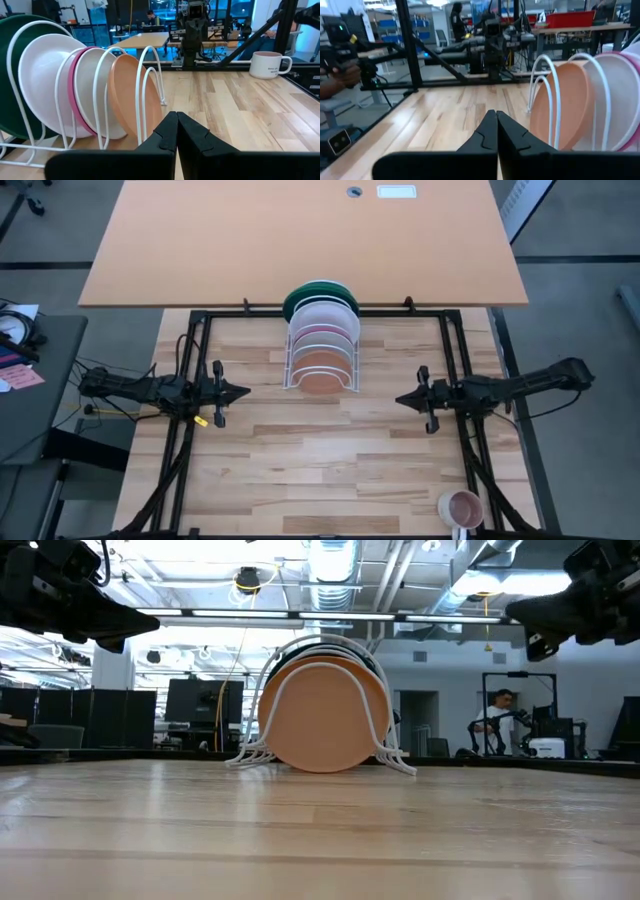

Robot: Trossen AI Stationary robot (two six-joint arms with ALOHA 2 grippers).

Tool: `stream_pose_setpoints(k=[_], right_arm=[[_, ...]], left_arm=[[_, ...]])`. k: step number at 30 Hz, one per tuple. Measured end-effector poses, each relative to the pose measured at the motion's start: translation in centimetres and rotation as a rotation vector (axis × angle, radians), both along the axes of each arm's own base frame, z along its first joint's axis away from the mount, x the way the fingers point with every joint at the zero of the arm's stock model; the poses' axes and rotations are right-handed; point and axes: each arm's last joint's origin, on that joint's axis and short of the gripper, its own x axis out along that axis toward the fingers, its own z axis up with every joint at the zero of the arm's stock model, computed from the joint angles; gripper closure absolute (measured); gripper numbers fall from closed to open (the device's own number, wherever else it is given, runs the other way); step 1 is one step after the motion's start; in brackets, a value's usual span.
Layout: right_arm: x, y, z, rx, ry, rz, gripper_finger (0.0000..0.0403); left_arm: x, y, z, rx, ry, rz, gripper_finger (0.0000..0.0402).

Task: Sort dishes
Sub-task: Return to Home Position

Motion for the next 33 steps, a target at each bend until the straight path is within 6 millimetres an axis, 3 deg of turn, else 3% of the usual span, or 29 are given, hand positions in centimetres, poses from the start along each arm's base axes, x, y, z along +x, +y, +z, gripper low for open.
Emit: stream_pose_setpoints(k=[13, 20, 27, 33], right_arm=[[-1.8, -0.2, 0.2, -0.037, -0.060, 0.044, 0.0403], [-1.8, -0.4, -0.2, -0.072, -0.019, 0.025, 0.0403], [-1.8, -0.7, 0.5, -0.108, -0.099, 0.090, 0.0403], [-1.7, -1.6, -0.2, -0.084, -0.019, 0.061, 0.0403]], left_arm=[[0.0, 0.0, -0.1, -0.004, 0.006, 0.000, 0.0401], [0.0, 0.0, -0.1, -0.006, 0.006, 0.000, 0.0401], [0.0, 0.0, -0.1, 0.001, 0.007, 0.000, 0.0401], [0.0, 0.0, -0.1, 0.000, 0.007, 0.000, 0.0401]])
